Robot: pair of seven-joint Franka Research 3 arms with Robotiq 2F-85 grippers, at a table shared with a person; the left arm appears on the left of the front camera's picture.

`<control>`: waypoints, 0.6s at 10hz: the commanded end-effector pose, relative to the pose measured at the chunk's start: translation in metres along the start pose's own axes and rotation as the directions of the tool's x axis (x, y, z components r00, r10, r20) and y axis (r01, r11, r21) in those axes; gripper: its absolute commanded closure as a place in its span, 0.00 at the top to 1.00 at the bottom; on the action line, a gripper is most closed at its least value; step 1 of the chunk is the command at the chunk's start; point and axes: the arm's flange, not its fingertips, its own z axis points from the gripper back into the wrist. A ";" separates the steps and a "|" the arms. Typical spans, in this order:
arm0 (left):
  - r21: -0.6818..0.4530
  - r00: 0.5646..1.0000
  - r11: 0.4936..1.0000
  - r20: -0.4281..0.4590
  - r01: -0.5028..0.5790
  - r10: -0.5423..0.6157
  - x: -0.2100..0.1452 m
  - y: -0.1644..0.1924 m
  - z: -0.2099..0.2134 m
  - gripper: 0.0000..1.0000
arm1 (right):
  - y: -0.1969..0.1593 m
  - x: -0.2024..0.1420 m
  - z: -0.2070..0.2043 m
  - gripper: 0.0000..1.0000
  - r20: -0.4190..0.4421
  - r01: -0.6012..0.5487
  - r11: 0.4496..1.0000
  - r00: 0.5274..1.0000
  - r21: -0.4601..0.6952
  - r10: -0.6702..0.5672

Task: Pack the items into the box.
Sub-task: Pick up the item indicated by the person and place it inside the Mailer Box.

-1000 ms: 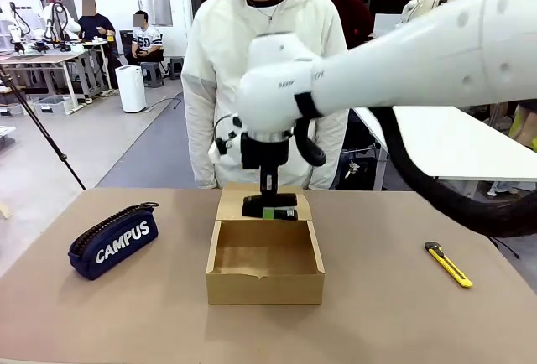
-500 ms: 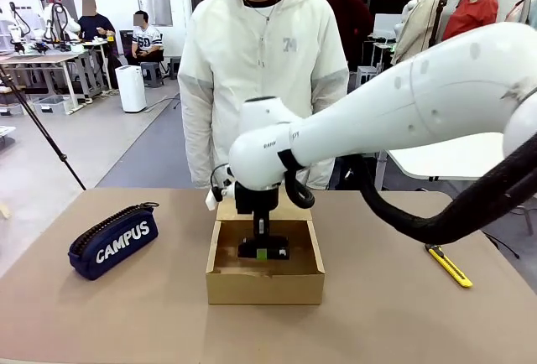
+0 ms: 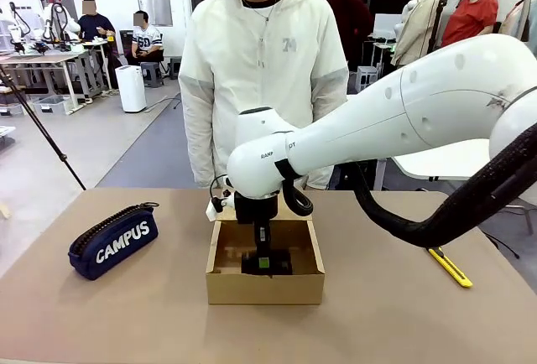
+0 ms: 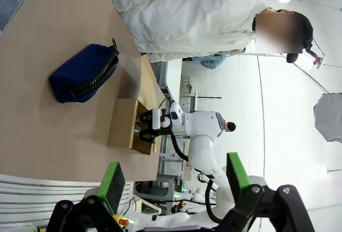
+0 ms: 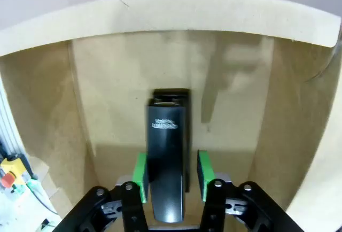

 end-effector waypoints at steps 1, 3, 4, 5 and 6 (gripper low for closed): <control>-0.012 1.000 1.000 -0.002 0.015 -0.015 -0.001 -0.001 0.002 1.00 | 0.000 0.001 0.007 1.00 -0.029 -0.019 1.000 0.999 -0.011 0.018; -0.012 1.000 1.000 -0.002 0.015 -0.015 -0.001 -0.001 0.002 1.00 | 0.001 0.000 0.009 1.00 -0.026 -0.018 1.000 0.999 -0.011 0.018; -0.012 1.000 1.000 -0.002 0.015 -0.015 -0.001 -0.001 0.002 1.00 | 0.002 -0.002 0.015 1.00 -0.025 -0.016 1.000 1.000 -0.016 0.016; -0.012 1.000 1.000 -0.002 0.015 -0.015 -0.001 -0.001 0.002 1.00 | 0.002 -0.007 0.027 1.00 -0.025 0.005 1.000 1.000 -0.026 -0.006; -0.012 1.000 1.000 -0.002 0.015 -0.015 -0.001 -0.001 0.002 1.00 | 0.003 -0.020 0.049 1.00 -0.006 0.018 0.999 1.000 -0.035 -0.018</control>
